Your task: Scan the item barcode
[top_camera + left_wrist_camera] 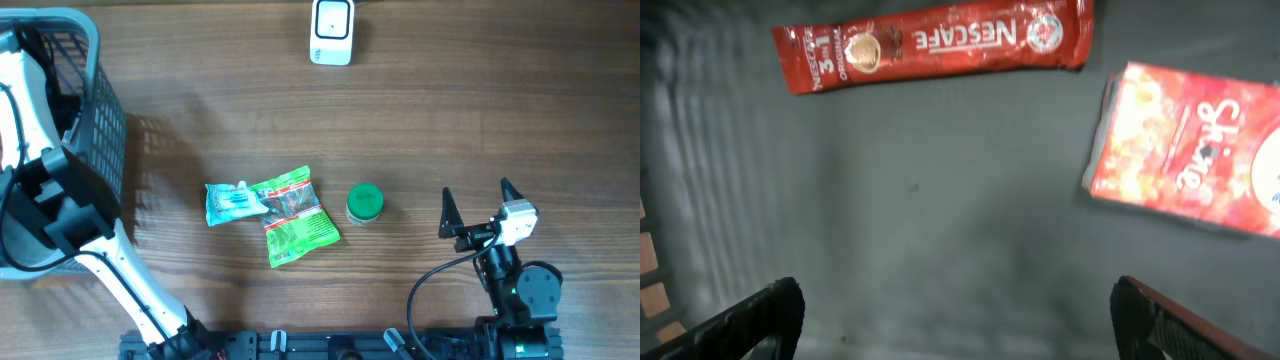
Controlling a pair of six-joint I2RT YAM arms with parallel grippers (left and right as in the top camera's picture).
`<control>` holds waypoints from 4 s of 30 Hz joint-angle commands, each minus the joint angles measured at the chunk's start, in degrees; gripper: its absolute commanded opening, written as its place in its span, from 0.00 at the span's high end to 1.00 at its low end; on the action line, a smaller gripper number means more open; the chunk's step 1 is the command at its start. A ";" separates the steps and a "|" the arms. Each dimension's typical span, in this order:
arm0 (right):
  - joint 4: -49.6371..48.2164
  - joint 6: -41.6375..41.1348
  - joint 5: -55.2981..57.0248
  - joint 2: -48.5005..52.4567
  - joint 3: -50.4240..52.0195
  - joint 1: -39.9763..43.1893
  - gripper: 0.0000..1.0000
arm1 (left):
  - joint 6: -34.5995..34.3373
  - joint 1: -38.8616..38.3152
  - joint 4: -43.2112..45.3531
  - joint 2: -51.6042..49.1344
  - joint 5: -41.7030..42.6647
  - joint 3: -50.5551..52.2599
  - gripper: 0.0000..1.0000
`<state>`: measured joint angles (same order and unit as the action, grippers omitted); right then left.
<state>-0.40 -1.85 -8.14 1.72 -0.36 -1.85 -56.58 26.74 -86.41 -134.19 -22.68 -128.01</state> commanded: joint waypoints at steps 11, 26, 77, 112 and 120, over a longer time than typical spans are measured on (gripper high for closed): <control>-0.22 -0.72 -0.72 -0.04 0.07 -0.28 0.00 | 0.87 2.62 -0.98 14.47 -0.13 -0.48 0.00; -0.22 -0.72 -0.72 -0.04 0.07 -0.28 0.00 | 0.52 1.11 4.59 50.05 -1.14 -0.48 0.00; -0.22 -0.74 -0.72 -0.04 0.07 -0.28 0.00 | 2.69 13.18 27.54 21.07 13.42 21.31 0.00; -0.22 -0.72 -0.72 -0.04 0.07 -0.28 0.00 | 0.90 7.13 31.12 -0.13 10.25 21.35 0.60; -0.22 -0.70 -0.72 -0.04 0.07 -0.28 0.00 | 1.07 8.24 31.82 0.11 9.31 21.29 0.96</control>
<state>-0.40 -1.85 -8.14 1.72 -0.36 -1.85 -56.01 33.43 -53.95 -130.41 -11.42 -108.12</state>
